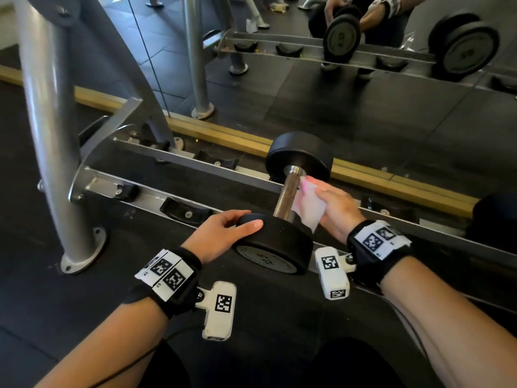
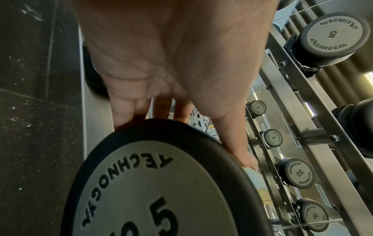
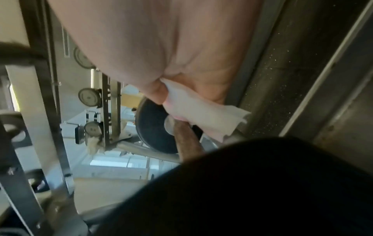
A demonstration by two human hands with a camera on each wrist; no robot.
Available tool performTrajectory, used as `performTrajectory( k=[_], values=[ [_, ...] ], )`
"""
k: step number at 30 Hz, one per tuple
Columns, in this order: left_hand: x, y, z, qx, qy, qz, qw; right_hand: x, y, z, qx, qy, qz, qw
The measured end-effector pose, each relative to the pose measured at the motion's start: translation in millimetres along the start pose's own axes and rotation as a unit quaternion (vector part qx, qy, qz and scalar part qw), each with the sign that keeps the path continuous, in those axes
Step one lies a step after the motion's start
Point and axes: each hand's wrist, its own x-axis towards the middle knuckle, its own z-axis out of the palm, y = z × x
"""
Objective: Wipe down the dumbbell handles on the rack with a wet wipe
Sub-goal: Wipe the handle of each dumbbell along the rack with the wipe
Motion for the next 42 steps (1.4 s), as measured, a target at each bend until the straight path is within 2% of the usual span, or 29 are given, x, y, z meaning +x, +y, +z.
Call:
performTrajectory(
  k=[3,6,10,16,20,22,24,27,30,35,38,42],
  values=[
    [0.8,-1.5,-0.2,-0.001,-0.001,0.001,1.000,9.1,10.4,8.9,-0.028,-0.028,-0.004,0.999],
    [1.3,-1.9,-0.9,0.010,-0.003,0.003,1.000,17.2,14.8,7.3,-0.188,-0.048,-0.044,0.980],
    [0.9,-2.1,-2.1,0.011,-0.015,0.004,1.000,27.9,12.6,0.0,-0.227,-0.067,-0.047,0.970],
    [4.1,-3.2,-2.9,0.017,-0.021,-0.001,1.000,19.0,18.2,-9.4,-0.093,-0.114,-0.045,0.988],
    [6.7,-4.4,-4.5,0.012,-0.026,-0.004,1.000,-7.0,27.9,-17.0,-0.130,-0.187,-0.038,0.973],
    [8.2,-4.7,-4.9,0.010,-0.030,-0.007,0.999,-9.1,27.9,-26.1,-0.100,-0.217,-0.014,0.971],
    [9.0,-4.9,-5.4,0.008,-0.032,-0.007,0.999,-2.3,19.3,-29.3,-0.068,-0.188,-0.019,0.980],
    [8.2,-4.9,-4.9,0.004,-0.037,-0.004,0.999,12.6,7.0,-14.9,-0.077,-0.123,-0.032,0.989],
    [8.2,-4.3,-4.5,-0.009,-0.034,-0.005,0.999,15.7,16.2,-0.6,-0.037,-0.114,-0.007,0.993],
    [9.6,-1.7,-4.5,-0.003,-0.034,-0.010,0.999,-10.6,33.1,-11.8,-0.038,-0.193,0.016,0.980],
    [8.7,-2.9,-3.3,-0.007,-0.032,-0.007,0.999,-10.0,24.8,-31.0,0.000,-0.233,0.049,0.971],
    [8.7,-6.7,-3.1,-0.019,-0.025,-0.002,1.000,5.0,8.4,-37.1,0.072,-0.139,0.033,0.987]
  ],
)
